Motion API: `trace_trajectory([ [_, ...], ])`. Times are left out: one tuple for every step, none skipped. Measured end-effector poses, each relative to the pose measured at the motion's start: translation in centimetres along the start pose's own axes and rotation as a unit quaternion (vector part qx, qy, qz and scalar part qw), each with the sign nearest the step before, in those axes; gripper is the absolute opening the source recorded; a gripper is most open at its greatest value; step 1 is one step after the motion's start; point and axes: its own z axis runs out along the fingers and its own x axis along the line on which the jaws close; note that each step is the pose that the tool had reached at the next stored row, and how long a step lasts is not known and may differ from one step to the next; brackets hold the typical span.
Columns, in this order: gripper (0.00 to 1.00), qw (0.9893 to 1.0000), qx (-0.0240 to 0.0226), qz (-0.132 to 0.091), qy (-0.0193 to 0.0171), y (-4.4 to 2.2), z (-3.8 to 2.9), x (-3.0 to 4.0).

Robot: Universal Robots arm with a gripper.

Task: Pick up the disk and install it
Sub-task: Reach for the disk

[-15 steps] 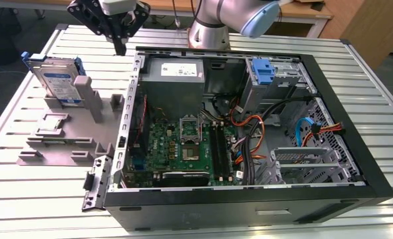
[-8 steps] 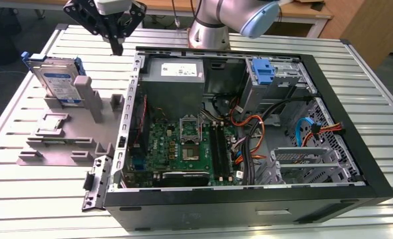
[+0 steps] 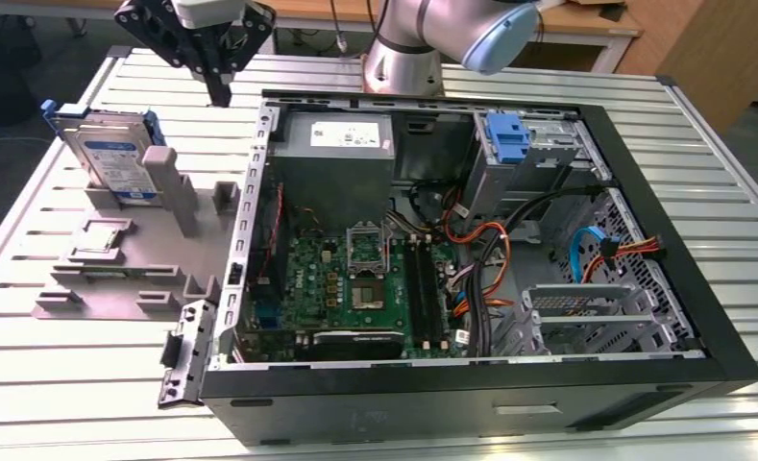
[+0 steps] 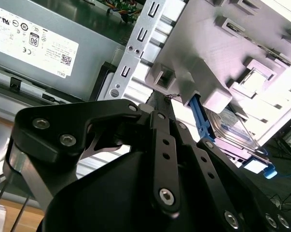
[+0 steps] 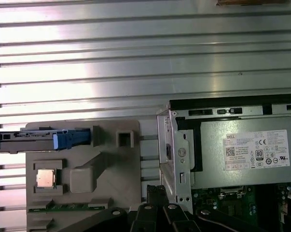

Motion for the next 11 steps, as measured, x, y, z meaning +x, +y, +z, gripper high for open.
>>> trace_trajectory([
  [0.10,1.0000,0.0000,0.000,0.0000,0.01,0.01,0.07],
  [0.10,1.0000,0.0000,0.000,0.0000,0.01,0.02,0.15],
  [0.10,1.0000,0.0000,0.000,0.0000,0.01,0.02,0.22],
  [0.10,1.0000,0.0000,0.000,0.0000,0.02,0.02,0.30],
  [0.10,1.0000,0.0000,0.000,0.0000,0.02,0.03,0.37],
  [0.10,1.0000,0.0000,0.000,0.0000,0.03,0.03,0.46],
  [0.10,1.0000,0.0000,0.000,0.0000,0.03,0.04,0.53],
  [0.10,1.0000,0.0000,0.000,0.0000,0.04,0.05,0.60],
  [0.10,1.0000,0.0000,0.000,0.0000,0.04,0.05,0.68],
  [0.10,1.0000,0.0000,0.000,0.0000,0.05,0.06,0.75],
  [0.10,1.0000,0.0000,0.000,0.0000,0.06,0.07,0.83],
])
